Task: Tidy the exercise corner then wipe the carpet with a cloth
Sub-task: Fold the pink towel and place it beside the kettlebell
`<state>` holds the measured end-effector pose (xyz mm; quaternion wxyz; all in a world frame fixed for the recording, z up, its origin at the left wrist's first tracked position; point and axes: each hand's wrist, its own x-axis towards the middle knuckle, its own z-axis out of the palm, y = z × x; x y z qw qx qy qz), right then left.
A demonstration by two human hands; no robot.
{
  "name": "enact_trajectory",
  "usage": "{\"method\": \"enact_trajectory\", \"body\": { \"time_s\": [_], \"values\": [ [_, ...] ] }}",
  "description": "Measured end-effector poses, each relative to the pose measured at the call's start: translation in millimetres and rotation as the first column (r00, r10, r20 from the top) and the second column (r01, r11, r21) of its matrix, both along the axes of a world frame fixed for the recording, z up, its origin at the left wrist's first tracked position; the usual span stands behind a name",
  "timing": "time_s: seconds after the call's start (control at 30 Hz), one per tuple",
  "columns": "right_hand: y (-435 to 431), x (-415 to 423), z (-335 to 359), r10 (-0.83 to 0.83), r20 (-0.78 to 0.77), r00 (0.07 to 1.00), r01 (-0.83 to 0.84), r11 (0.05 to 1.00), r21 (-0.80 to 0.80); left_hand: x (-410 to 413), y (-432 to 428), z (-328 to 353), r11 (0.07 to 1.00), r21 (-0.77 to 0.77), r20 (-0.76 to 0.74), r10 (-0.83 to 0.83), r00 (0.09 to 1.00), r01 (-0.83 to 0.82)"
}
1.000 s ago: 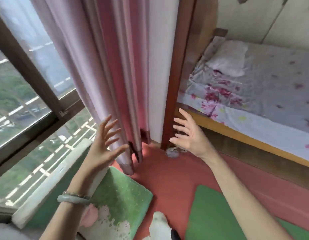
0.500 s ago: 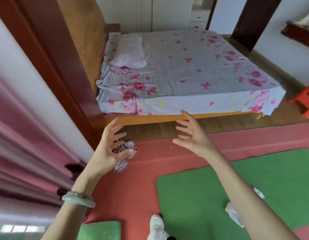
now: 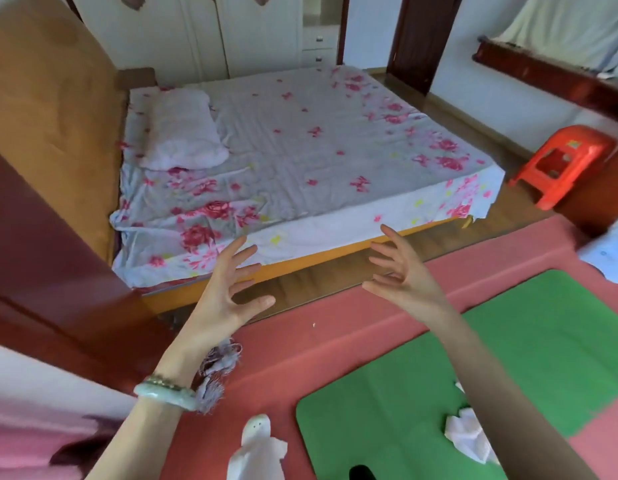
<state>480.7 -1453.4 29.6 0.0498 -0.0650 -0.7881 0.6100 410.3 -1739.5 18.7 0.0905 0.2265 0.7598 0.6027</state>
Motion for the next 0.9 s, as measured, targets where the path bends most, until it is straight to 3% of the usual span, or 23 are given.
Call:
{"method": "enact_trajectory", "body": {
  "time_s": [0.27,0.47,0.9],
  "values": [
    [28.8,-87.3,-5.8,-0.266,-0.044,0.963,0.267,0.964,0.013,-158.5,63.1,5.6,0.965,-0.008,-0.035,-0.261,0.965,0.261],
    [46.4,-128.2,-2.4,-0.496,-0.035,0.868,0.494,0.868,-0.038,-250.8,121.6,16.2,0.876,-0.035,-0.008,-0.482,0.876,0.482],
    [153.2,-137.0,-14.6,-0.766,0.005,0.642,0.765,0.64,-0.073,-319.0,306.3,-0.5,0.641,-0.031,-0.001,-0.767,0.641,0.767]
  ]
}}
